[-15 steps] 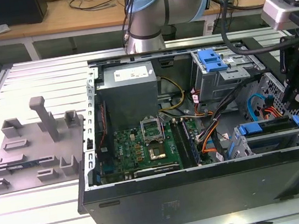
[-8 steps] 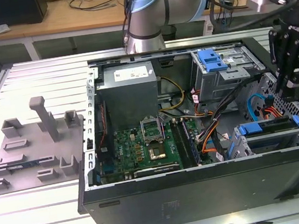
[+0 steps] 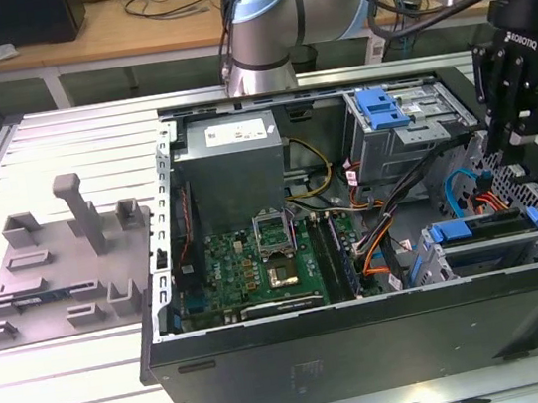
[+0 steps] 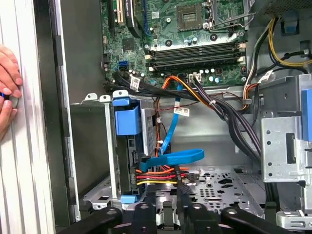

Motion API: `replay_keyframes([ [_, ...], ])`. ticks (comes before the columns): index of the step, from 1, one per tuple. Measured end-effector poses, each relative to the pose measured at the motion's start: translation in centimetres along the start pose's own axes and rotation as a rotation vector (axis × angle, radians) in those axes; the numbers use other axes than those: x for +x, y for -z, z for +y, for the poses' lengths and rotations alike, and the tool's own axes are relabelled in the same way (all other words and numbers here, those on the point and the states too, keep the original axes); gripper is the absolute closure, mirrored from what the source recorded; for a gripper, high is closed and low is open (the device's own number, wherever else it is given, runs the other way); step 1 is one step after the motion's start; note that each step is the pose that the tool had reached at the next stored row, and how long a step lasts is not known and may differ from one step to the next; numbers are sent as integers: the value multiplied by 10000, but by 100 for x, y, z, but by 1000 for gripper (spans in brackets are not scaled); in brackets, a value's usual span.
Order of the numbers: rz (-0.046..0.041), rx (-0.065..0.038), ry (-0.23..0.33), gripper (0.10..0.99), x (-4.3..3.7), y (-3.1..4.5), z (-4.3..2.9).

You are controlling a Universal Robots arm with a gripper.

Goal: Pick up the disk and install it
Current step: 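Insert the second disk wire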

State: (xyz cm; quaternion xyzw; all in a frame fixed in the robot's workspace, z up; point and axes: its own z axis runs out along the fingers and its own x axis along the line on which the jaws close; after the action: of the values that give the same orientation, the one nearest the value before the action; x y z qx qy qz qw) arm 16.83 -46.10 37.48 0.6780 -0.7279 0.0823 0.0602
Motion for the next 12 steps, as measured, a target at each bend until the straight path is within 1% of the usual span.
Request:
replay_keyframes([
  [1,43,3,1,773,-13,2,1],
  [6,56,-2,3,773,-15,-1,1],
  [7,209,-158,47,773,-20,-2,-1],
  [8,442,-379,113,773,-20,-1,0],
  [10,746,-674,203,773,-22,1,1],
  [11,947,-872,266,773,-24,1,1],
  [12,1226,-1108,345,773,-31,1,1],
])
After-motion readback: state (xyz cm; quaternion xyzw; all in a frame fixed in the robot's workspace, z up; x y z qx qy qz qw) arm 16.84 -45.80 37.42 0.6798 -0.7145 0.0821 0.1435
